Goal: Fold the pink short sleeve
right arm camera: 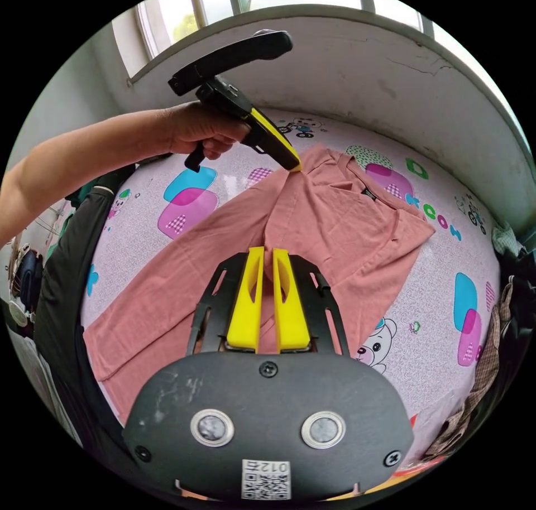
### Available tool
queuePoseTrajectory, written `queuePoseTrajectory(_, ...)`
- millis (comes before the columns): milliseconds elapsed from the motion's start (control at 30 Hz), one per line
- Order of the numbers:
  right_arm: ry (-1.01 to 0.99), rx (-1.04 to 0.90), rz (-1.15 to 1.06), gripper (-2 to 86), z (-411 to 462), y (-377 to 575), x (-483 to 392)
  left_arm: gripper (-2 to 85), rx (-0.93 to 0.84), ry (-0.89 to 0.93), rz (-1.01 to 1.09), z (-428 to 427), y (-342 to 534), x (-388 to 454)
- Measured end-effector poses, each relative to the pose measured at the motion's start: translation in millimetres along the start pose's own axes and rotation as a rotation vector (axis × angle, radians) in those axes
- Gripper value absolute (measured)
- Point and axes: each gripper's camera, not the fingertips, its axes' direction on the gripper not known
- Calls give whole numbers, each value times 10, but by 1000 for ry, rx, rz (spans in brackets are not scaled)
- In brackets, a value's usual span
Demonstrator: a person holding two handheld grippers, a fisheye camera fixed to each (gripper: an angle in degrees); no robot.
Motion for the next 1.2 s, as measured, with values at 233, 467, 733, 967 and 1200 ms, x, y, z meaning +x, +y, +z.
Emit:
queuePoseTrajectory(233,-28,-21,-20,5,20,157,-36,-2,48,17,-71,-33,328,-111)
queuePoseTrajectory(467,-31,-87,20,5,191,323,4,-2,-46,2,-162,545,690,-47)
queuePoseTrajectory(733,-44,-83,46,6,144,613,-8,-2,20,-88,-198,500,933,184)
queuePoseTrajectory(967,-39,-102,49,9,109,791,-44,-2,-103,-68,-271,966,1151,173)
queuePoseTrajectory(1200,-107,-114,64,36,46,1040,-109,-1,-138,-139,-307,1256,1437,188)
